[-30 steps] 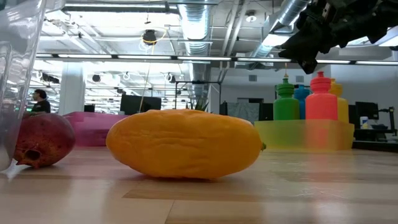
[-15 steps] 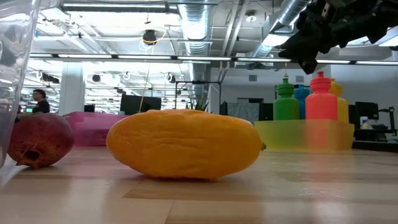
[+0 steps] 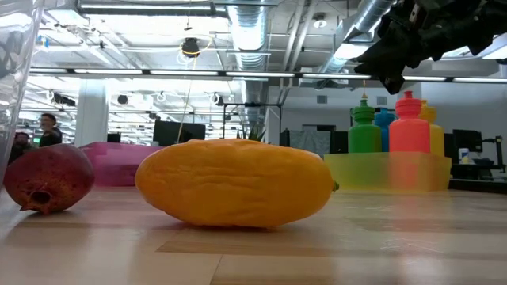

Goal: Pick & Place Food Item
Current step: Put the red tomato into the transparent bin

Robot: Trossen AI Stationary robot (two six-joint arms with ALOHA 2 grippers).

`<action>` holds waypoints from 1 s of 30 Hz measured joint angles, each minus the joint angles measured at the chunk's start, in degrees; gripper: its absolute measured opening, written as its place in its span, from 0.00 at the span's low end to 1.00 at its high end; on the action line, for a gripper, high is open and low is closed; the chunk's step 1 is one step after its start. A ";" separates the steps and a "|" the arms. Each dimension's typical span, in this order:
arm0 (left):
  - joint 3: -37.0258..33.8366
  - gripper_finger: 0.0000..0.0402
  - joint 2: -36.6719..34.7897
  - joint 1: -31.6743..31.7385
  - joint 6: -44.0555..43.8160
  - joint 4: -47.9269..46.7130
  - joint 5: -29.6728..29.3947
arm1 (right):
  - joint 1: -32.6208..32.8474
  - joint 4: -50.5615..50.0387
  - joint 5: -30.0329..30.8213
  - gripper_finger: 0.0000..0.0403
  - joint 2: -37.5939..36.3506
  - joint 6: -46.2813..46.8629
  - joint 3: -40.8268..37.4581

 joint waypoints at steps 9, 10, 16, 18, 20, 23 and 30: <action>-2.61 0.49 -0.48 0.00 11.57 8.70 0.08 | 0.02 0.00 0.00 0.24 0.00 0.00 0.00; -2.61 0.49 -0.41 0.00 12.22 8.83 0.21 | 0.02 0.00 0.00 0.24 0.00 0.00 0.00; -2.61 0.62 -0.39 0.00 12.86 6.73 0.21 | 0.02 0.00 0.00 0.24 0.00 0.00 0.00; -2.61 0.67 -0.39 0.00 13.88 6.93 0.19 | 0.02 0.02 0.02 0.24 -0.02 0.00 0.00; -2.61 0.70 0.06 -0.07 15.17 7.37 0.39 | 0.02 0.01 0.02 0.24 0.00 0.00 0.00; -2.61 0.72 1.24 -0.75 18.58 8.30 2.55 | 0.02 0.04 0.04 0.24 -0.02 0.00 0.00; -2.56 0.72 6.23 -1.60 31.24 18.45 2.66 | 0.02 0.04 0.04 0.24 0.00 0.00 0.00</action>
